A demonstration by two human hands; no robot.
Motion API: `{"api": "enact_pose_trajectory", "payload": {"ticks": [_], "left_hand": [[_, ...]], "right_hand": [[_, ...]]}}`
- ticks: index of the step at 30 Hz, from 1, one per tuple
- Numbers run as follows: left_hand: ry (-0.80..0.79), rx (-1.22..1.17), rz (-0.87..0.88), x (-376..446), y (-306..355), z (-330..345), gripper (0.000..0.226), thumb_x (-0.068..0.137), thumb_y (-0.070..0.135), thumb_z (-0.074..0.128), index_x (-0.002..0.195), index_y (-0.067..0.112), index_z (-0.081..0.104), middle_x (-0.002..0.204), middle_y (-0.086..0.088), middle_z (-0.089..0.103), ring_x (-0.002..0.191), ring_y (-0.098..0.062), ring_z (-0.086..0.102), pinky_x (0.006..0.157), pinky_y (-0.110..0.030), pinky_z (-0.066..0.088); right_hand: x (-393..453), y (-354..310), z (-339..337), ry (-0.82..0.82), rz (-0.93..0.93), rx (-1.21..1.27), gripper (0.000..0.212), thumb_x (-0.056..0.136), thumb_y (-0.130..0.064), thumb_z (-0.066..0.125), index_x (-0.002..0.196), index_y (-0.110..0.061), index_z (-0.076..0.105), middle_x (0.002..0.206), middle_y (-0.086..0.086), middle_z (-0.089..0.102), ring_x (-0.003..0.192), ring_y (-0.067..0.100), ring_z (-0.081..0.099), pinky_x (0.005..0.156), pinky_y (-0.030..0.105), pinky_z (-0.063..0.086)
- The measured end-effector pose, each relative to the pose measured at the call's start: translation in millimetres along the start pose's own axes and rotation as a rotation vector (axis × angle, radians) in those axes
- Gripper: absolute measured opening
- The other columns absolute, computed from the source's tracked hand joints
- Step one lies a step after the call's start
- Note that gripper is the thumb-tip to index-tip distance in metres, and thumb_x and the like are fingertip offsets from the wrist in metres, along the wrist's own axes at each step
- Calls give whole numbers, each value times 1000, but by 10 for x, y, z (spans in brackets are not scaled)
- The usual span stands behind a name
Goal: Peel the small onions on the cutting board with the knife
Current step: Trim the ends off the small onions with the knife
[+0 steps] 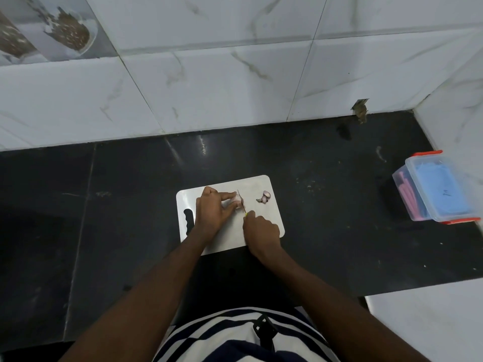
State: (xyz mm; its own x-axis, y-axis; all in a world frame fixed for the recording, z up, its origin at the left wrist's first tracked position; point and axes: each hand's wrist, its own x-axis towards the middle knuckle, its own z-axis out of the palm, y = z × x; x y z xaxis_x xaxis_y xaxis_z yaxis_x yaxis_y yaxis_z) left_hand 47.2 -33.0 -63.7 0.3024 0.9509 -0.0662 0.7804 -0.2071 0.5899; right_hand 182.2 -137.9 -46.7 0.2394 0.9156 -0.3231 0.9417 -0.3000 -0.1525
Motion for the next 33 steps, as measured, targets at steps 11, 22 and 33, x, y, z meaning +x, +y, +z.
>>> {"api": "enact_pose_trajectory", "payload": {"ticks": [11, 22, 33], "left_hand": [[6, -42, -72, -55, -35, -58, 47, 89, 73, 69, 121, 41, 81, 106, 8, 79, 114, -17, 58, 96, -45, 51], [-69, 139, 112, 67, -37, -249, 58, 78, 74, 80, 126, 40, 77, 106, 14, 79, 112, -12, 61, 93, -38, 56], [-407, 446, 344, 255, 262, -310, 41, 71, 54, 87, 108, 37, 80, 105, 6, 71, 103, -20, 67, 83, -38, 58]], "right_hand": [[20, -46, 5, -45, 8, -36, 23, 114, -26, 38, 120, -14, 57, 110, 4, 75, 97, 27, 76, 69, 33, 36], [-179, 247, 15, -96, -9, -26, 14, 110, -18, 43, 117, -14, 54, 105, 4, 75, 93, 28, 76, 68, 36, 38], [-237, 440, -7, -21, 21, -15, 32, 116, -36, 27, 122, -15, 51, 107, 5, 73, 93, 30, 74, 67, 37, 39]]}}
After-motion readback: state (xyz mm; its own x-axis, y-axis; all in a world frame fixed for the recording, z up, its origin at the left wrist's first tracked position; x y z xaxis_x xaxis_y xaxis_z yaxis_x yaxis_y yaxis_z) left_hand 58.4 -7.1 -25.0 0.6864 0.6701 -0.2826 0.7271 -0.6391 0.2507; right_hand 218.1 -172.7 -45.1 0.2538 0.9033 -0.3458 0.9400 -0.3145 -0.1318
